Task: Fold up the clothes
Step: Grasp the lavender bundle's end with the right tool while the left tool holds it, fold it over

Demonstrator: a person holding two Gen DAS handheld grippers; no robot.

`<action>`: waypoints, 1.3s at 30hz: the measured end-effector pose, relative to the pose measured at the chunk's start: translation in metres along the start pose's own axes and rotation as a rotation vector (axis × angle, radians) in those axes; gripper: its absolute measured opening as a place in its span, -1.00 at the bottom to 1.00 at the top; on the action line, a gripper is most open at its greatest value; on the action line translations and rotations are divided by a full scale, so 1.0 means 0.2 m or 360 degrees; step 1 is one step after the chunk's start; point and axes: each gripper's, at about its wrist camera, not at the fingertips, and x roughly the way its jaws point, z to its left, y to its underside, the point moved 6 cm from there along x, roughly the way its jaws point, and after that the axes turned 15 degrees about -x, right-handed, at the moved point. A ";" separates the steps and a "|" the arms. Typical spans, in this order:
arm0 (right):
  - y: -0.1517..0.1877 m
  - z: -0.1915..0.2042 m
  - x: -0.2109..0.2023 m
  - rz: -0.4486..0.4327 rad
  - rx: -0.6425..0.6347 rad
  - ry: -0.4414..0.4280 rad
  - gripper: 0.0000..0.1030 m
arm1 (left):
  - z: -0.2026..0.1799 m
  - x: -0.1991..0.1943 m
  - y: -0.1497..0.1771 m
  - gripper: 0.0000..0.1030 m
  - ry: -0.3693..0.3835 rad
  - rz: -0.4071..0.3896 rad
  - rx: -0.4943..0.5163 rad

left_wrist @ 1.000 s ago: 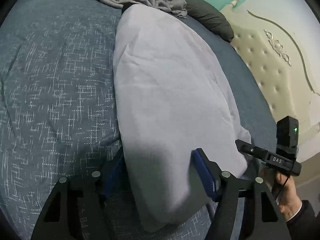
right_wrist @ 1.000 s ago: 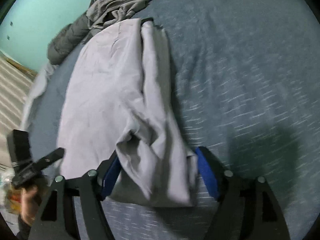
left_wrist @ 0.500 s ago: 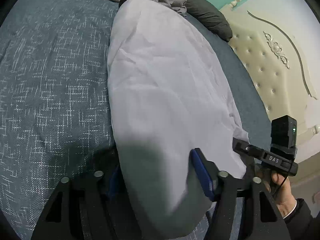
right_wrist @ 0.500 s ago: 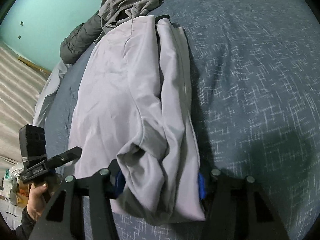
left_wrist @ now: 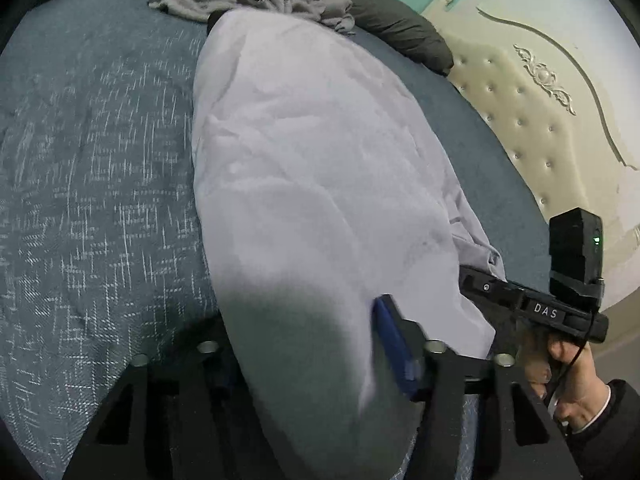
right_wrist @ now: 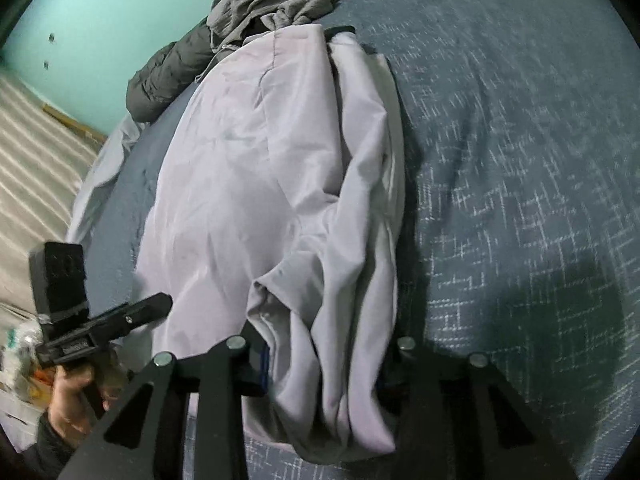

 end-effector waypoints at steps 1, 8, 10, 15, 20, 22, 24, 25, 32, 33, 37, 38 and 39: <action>0.00 0.01 -0.01 -0.0010 -0.0041 0.0026 -0.52 | -0.02 -0.01 0.00 -0.25 -0.0008 -0.0019 0.0023; -0.11 0.12 -0.11 -0.0042 -0.0244 0.0115 -0.67 | -0.22 -0.09 -0.01 -0.46 -0.0076 -0.0124 0.0176; -0.16 0.14 -0.17 -0.0053 -0.0309 0.0139 -0.68 | -0.28 -0.12 -0.01 -0.46 -0.0087 -0.0148 0.0206; -0.28 0.15 -0.35 -0.0099 -0.0453 0.0192 -0.70 | -0.43 -0.17 0.00 -0.46 -0.0103 -0.0163 0.0272; -0.43 0.12 -0.51 -0.0167 -0.0526 0.0244 -0.71 | -0.76 -0.15 -0.06 -0.46 -0.0082 -0.0173 0.0373; -0.46 0.04 -0.62 -0.0203 -0.0519 0.0276 -0.72 | -0.92 -0.13 -0.09 -0.46 -0.0058 -0.0177 0.0410; -0.49 -0.05 -0.74 -0.0239 -0.0512 0.0308 -0.72 | -1.09 -0.10 -0.10 -0.46 -0.0028 -0.0180 0.0447; -0.50 -0.09 -0.80 -0.0257 -0.0509 0.0325 -0.72 | -1.15 -0.08 -0.11 -0.46 -0.0014 -0.0180 0.0457; -0.62 -0.42 -1.19 -0.0358 -0.0476 0.0456 -0.74 | -1.61 0.17 -0.20 -0.46 0.0119 -0.0166 0.0533; -0.63 -0.48 -1.25 -0.0366 -0.0473 0.0488 -0.74 | -1.68 0.21 -0.21 -0.46 0.0139 -0.0169 0.0544; -0.71 -0.71 -1.46 -0.0410 -0.0495 0.0612 -0.74 | -1.97 0.33 -0.27 -0.46 0.0200 -0.0203 0.0598; -0.73 -0.76 -1.51 -0.0421 -0.0498 0.0637 -0.74 | -2.01 0.37 -0.29 -0.46 0.0213 -0.0210 0.0610; -0.75 -0.83 -1.57 -0.0431 -0.0504 0.0671 -0.74 | -2.09 0.41 -0.29 -0.46 0.0221 -0.0214 0.0622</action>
